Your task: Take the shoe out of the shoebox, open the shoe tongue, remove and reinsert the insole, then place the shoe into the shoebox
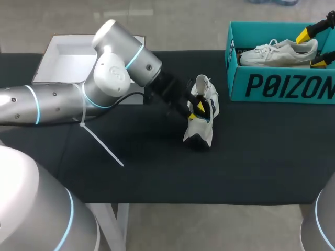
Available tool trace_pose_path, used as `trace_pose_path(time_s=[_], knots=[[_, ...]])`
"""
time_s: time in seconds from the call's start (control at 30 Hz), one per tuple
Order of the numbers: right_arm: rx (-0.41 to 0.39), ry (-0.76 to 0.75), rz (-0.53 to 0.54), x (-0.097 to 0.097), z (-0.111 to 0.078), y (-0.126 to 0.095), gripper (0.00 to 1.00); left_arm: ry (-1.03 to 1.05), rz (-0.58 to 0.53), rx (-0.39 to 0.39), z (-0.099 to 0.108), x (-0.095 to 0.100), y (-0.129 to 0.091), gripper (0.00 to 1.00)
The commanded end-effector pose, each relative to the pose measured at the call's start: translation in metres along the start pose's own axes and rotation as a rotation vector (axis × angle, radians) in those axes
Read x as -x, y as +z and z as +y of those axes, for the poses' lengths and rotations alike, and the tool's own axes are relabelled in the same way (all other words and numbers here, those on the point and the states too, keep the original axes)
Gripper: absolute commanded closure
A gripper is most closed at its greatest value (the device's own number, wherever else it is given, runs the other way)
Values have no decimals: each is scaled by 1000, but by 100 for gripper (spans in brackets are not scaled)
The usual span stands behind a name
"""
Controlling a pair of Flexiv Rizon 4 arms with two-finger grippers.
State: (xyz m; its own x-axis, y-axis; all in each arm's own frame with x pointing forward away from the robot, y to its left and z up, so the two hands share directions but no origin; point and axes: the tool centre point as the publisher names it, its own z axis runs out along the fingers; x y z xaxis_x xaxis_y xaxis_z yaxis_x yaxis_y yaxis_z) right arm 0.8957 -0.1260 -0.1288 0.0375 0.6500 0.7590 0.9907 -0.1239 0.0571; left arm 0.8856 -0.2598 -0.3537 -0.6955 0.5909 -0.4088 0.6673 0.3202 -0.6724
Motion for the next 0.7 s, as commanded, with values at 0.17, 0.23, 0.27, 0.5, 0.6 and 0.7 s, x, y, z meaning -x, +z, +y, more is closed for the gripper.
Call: trace_pose_path(time_s=[0.17,0.23,0.27,0.5,0.6,0.7], knots=[[0,1,-4,0,-1,0,0,36,59,72,-20,14,-37,59],[0,1,-4,0,-1,0,0,50,91,88,-20,19,-41,100],[0,1,-4,0,-1,0,0,60,118,97,-19,22,-43,100],[0,1,-4,0,-1,0,0,168,499,190,-13,33,-49,100],[0,1,-4,0,-1,0,0,243,618,241,-17,30,-40,100],[0,1,-4,0,-1,0,0,313,712,286,-22,24,-32,100]])
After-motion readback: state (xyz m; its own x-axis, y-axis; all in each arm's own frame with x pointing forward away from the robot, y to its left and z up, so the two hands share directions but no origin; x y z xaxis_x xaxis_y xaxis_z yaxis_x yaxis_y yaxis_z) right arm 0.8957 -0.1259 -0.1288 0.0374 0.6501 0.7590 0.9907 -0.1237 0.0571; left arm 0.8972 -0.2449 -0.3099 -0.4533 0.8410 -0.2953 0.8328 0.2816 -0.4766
